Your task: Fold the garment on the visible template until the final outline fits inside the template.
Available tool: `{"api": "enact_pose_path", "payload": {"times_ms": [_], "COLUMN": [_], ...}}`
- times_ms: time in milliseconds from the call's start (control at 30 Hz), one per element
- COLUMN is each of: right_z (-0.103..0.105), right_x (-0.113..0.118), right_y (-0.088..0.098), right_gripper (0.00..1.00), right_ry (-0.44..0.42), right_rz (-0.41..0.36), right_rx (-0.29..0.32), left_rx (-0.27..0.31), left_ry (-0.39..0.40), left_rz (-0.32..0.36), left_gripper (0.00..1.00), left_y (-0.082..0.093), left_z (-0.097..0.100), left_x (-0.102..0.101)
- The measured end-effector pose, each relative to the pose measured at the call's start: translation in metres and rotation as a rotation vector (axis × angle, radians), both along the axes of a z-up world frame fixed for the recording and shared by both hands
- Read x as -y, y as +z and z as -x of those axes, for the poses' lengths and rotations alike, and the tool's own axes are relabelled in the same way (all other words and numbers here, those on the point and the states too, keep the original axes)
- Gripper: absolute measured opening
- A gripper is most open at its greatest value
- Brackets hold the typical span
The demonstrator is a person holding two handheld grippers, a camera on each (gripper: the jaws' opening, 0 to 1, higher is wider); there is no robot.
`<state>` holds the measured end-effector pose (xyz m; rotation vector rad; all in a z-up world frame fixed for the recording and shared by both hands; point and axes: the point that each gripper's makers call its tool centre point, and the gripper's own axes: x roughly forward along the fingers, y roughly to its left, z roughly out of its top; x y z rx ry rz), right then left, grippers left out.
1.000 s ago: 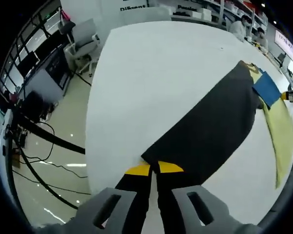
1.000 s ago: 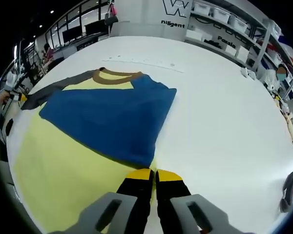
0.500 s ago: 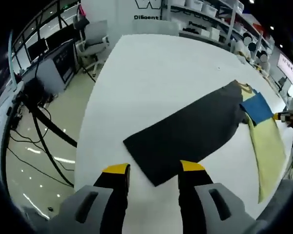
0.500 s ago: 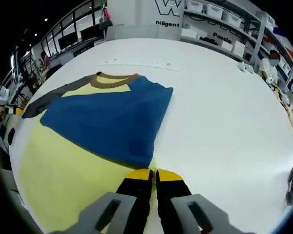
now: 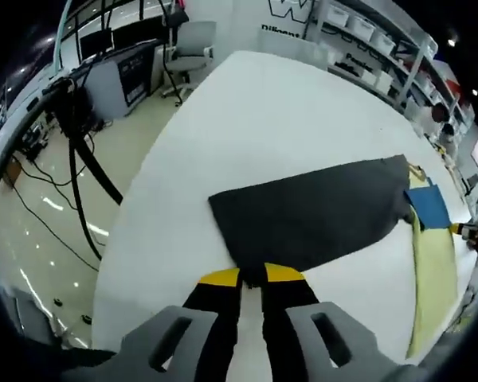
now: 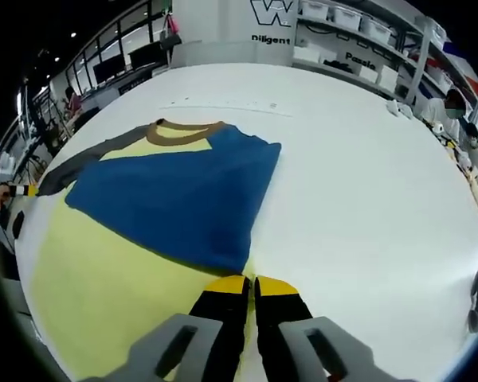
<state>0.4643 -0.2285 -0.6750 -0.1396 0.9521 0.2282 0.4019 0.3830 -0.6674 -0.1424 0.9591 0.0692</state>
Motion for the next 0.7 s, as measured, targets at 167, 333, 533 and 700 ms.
{"api": "enact_pose_path", "payload": {"times_ms": [167,333,533,700], "right_z": [0.000,0.000,0.003,0.011], "right_x": [0.000,0.000,-0.002,-0.013], "right_y": [0.000,0.001,0.002,0.012], "right_gripper": [0.00,0.00,0.02,0.32], "right_ry": [0.009,0.014,0.007,0.015], "right_rz": [0.009,0.015,-0.018,-0.074], "right_rx": [0.001,-0.001,-0.001,0.036], "left_rx": [0.008,-0.008,-0.024,-0.018], "left_ry": [-0.008,-0.008,-0.037,-0.035], "left_rz": [-0.014,-0.014,-0.045,-0.045], "left_gripper": [0.06,0.05,0.05,0.06], "left_y": [0.003,0.002,0.003,0.004], "left_z": [-0.001,-0.005,-0.008,-0.005], "left_x": [-0.001,-0.008,-0.013,-0.014]}}
